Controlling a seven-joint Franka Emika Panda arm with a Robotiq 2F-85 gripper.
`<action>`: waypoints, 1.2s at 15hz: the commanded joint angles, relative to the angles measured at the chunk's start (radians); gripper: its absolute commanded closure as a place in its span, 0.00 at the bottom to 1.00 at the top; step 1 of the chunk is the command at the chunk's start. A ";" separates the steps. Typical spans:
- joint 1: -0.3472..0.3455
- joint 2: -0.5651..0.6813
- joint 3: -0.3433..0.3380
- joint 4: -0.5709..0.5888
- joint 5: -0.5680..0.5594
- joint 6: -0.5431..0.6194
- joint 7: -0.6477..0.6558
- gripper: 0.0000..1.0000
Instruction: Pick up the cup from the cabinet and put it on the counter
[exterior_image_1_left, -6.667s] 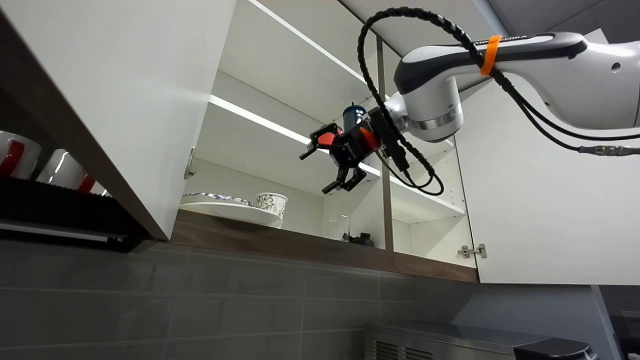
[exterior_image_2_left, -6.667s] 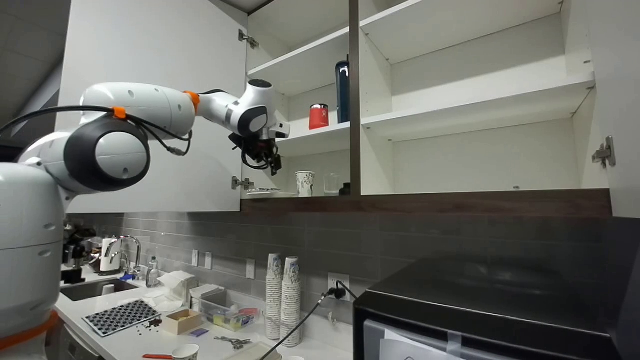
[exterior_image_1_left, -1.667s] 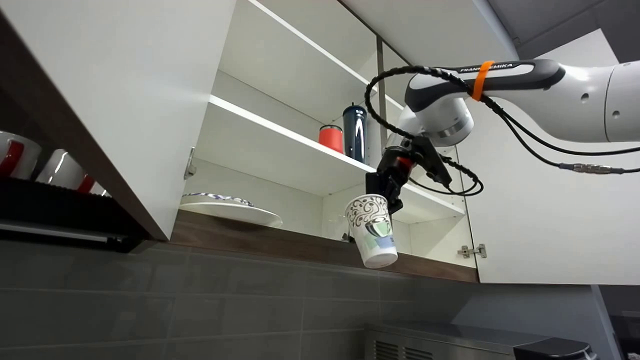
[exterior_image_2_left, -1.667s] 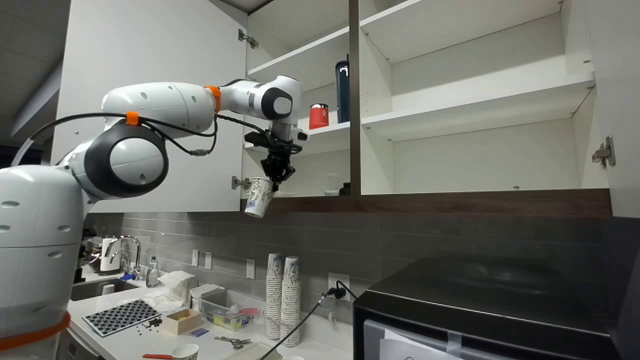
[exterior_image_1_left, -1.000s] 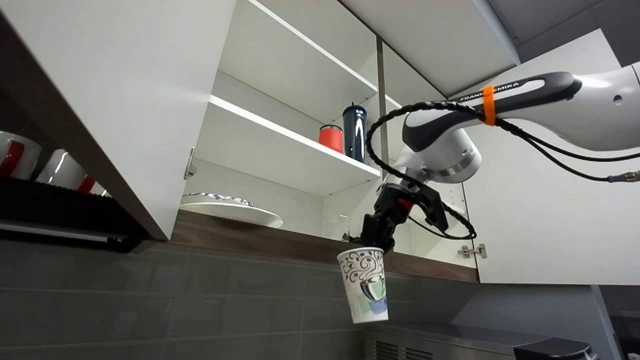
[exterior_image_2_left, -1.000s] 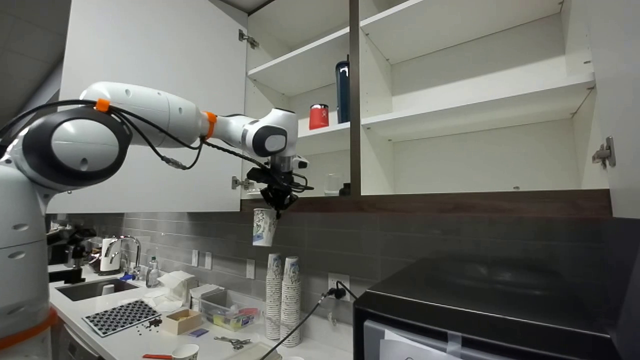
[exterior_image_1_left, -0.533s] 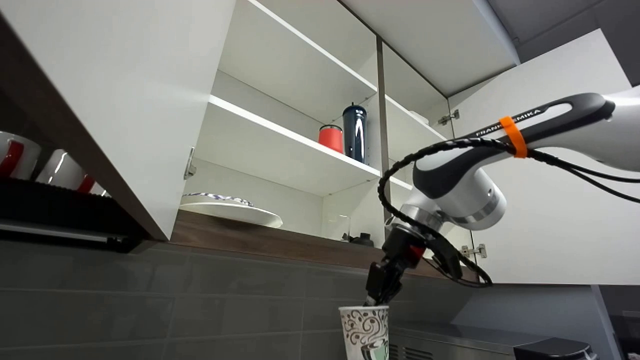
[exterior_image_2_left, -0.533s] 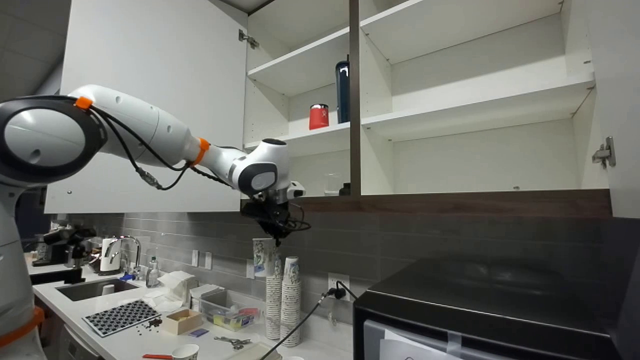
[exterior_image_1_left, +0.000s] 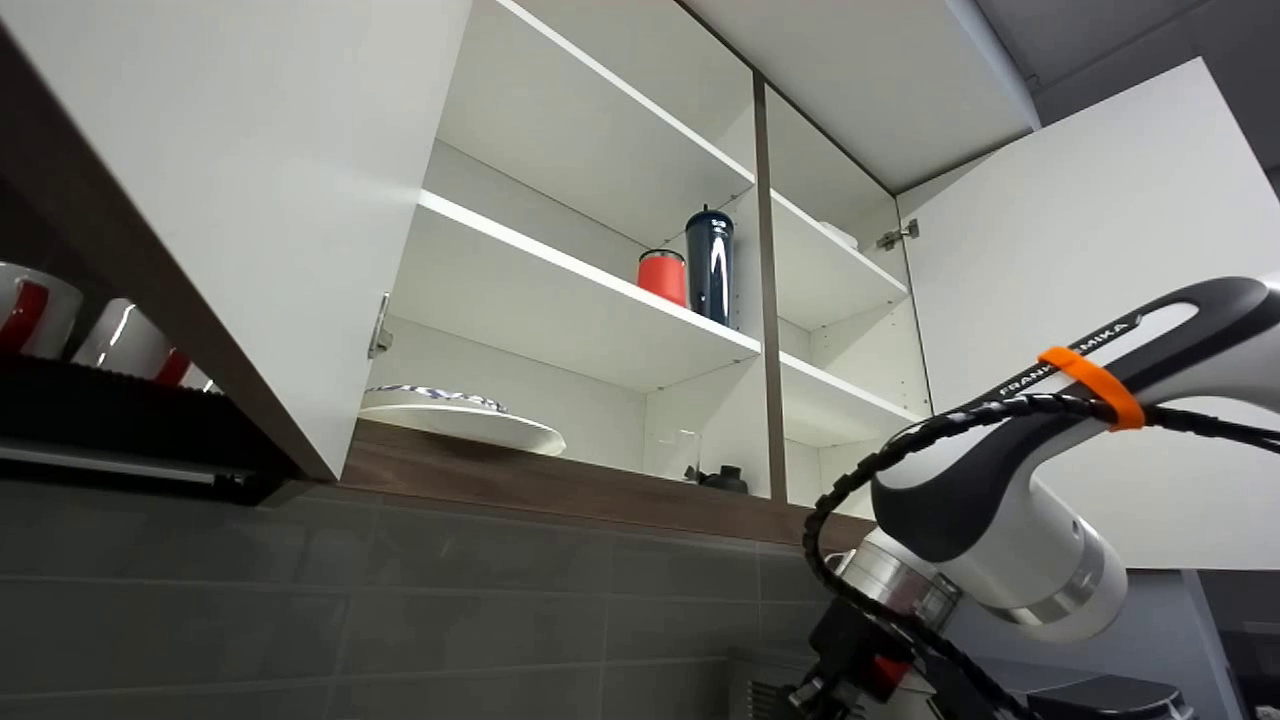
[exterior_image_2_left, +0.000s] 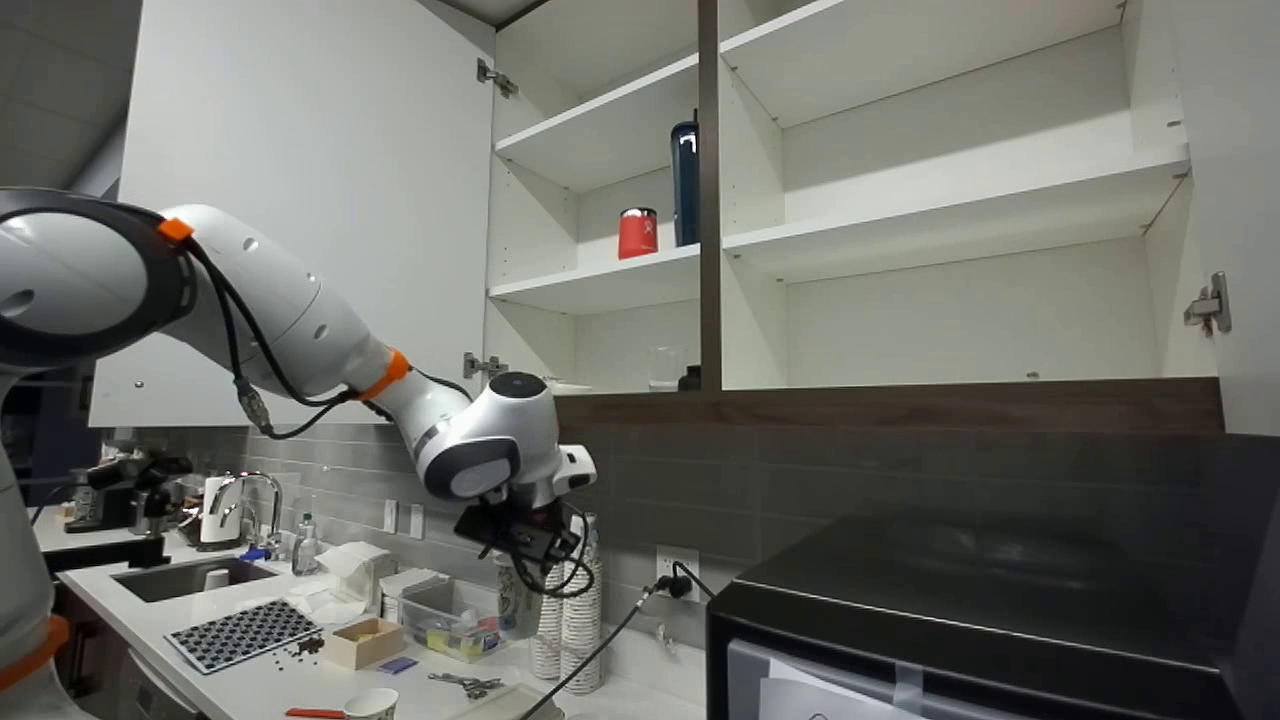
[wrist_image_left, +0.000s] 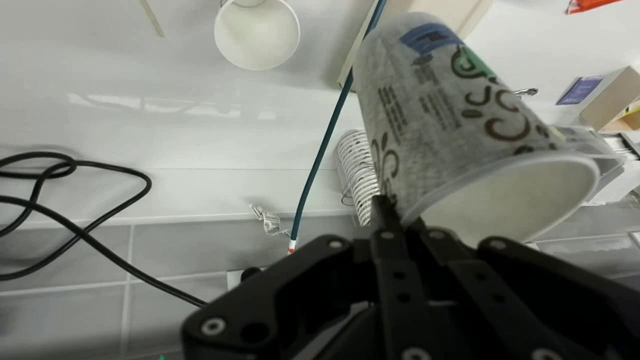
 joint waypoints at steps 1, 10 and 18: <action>0.029 0.001 -0.026 -0.010 -0.012 0.008 0.006 0.96; 0.044 0.119 -0.059 0.029 0.022 0.060 -0.063 0.99; 0.080 0.355 -0.116 0.132 0.364 0.081 -0.469 0.99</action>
